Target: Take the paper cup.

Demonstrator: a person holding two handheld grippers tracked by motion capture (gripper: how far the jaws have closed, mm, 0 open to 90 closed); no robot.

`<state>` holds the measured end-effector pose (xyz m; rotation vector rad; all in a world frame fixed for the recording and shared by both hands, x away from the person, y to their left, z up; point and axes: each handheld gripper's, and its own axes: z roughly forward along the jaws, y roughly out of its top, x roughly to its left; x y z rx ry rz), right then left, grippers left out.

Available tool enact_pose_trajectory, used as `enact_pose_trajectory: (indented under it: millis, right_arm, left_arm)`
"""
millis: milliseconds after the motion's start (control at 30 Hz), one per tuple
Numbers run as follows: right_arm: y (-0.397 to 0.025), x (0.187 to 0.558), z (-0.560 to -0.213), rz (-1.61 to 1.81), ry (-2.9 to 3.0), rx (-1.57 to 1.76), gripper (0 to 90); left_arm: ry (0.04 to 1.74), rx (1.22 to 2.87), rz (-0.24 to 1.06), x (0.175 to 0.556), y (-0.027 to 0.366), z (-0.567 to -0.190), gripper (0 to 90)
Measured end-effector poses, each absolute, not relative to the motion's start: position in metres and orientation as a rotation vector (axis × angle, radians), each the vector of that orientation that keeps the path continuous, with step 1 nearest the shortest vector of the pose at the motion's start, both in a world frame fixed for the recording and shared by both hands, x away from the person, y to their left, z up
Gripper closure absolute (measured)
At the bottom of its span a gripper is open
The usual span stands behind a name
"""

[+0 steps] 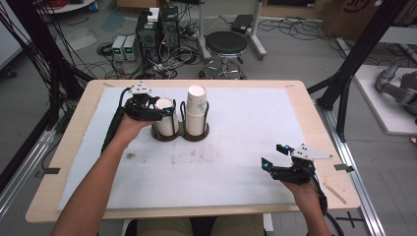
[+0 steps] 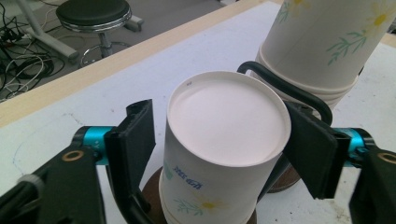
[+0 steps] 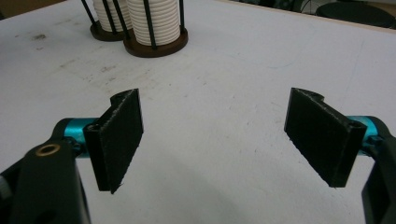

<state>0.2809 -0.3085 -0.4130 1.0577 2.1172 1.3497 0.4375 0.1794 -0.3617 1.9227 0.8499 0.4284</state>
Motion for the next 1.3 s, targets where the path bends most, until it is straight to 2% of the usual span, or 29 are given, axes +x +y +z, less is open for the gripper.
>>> enact_pose_trajectory:
  millis: [67, 500, 867, 1300]
  right_arm:
    - [-0.308, 0.281, -0.413, 1.351, 2.117, 1.061, 20.1]
    - [-0.308, 0.281, -0.413, 1.347, 2.121, 1.055, 20.1]
    - [-0.307, 0.280, -0.413, 1.345, 2.129, 1.053, 20.1]
    - [-0.306, 0.279, -0.411, 1.351, 2.121, 1.049, 20.1]
  left_arm:
    - [0.845, 1.926, 0.429, 0.438, 0.179, -0.362, 32.9]
    - [0.844, 1.886, 0.443, 0.435, 0.184, -0.355, 34.6]
    - [0.821, 1.851, 0.479, 0.430, 0.184, -0.331, 35.9]
    - [0.788, 1.687, 0.567, 0.402, 0.205, -0.298, 37.1]
